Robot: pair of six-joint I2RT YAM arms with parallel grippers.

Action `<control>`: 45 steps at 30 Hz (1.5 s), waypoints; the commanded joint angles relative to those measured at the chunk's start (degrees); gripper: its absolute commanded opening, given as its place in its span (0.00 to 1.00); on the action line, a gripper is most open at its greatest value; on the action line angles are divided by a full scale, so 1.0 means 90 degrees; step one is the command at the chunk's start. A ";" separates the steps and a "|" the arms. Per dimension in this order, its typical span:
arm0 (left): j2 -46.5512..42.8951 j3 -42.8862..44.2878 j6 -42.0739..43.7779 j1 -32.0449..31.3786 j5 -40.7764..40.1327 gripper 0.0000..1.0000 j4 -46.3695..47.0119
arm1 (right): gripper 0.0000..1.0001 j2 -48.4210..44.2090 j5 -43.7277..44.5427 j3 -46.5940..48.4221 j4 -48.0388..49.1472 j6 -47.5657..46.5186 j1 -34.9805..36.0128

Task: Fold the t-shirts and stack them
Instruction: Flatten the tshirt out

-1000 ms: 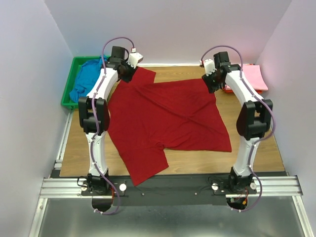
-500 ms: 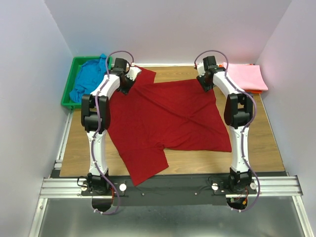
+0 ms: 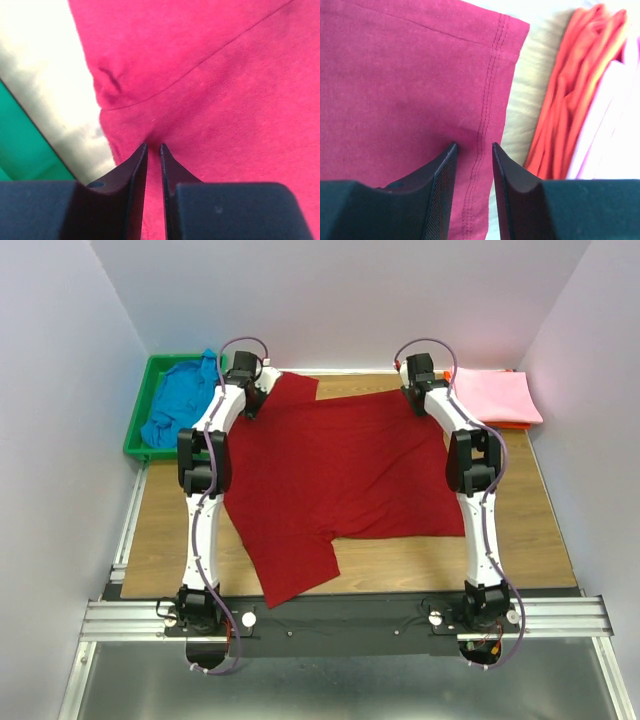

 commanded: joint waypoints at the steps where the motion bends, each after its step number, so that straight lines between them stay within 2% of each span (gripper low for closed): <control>1: 0.0497 0.0641 0.0042 0.0076 -0.0152 0.22 -0.0276 | 0.42 0.0711 0.0481 0.0226 -0.0047 0.0192 -0.0103; 4: 0.0693 0.1023 0.0188 0.0085 -0.0181 0.19 -0.0228 | 0.43 0.0819 0.0559 0.0305 -0.0037 0.0270 -0.0122; 8: 0.0703 0.1004 0.0453 0.0076 -0.0240 0.19 0.0114 | 0.44 0.0703 0.0511 0.0178 -0.0037 0.0377 -0.0122; 10: 0.0577 0.0975 0.0511 0.0085 -0.0085 0.19 0.0241 | 0.46 0.0460 0.0326 0.0042 -0.0047 0.0397 -0.0113; 13: 0.0051 0.0751 0.0395 0.0076 0.0646 0.24 0.0339 | 0.50 -0.0057 -0.0074 -0.0144 -0.0047 0.0398 -0.0122; 16: -0.0701 0.0195 0.0160 0.0076 0.1301 0.33 0.0388 | 0.54 -0.0459 -0.0348 -0.0280 -0.0057 0.0407 -0.0103; 19: -0.1288 -0.0391 0.0033 0.0066 0.1352 0.41 0.0300 | 0.58 -0.0967 -0.0553 -0.0417 -0.0076 0.0368 -0.0113; 20: -0.1395 -0.0702 0.0052 0.0076 0.1332 0.41 0.0242 | 0.61 -0.1161 -0.0602 -0.0543 -0.0086 0.0339 -0.0103; 27: -0.1640 -0.1671 0.0092 0.0076 0.0767 0.42 -0.0091 | 0.60 -0.1524 -0.0836 -0.1198 -0.0203 0.0105 -0.0093; 30: -0.1719 -0.2042 0.0033 0.0086 0.0639 0.36 0.0016 | 0.59 -0.1680 -0.0983 -0.1597 -0.0242 0.0017 -0.0103; 33: -0.1632 -0.2121 -0.0103 0.0086 0.0299 0.23 0.0017 | 0.57 -0.1798 -0.1052 -0.1930 -0.0271 -0.0071 -0.0103; 35: -0.1534 -0.2102 -0.0133 0.0086 0.0122 0.19 0.0007 | 0.57 -0.1847 -0.1101 -0.2048 -0.0281 -0.0091 -0.0093; 39: -0.1183 -0.1829 -0.0104 0.0095 -0.0347 0.12 -0.0032 | 0.56 -0.1818 -0.1179 -0.2224 -0.0291 -0.0140 -0.0103; 45: -0.0469 -0.1234 0.0023 0.0105 -0.0513 0.02 -0.0149 | 0.55 -0.1545 -0.1160 -0.2234 -0.0291 -0.0198 -0.0093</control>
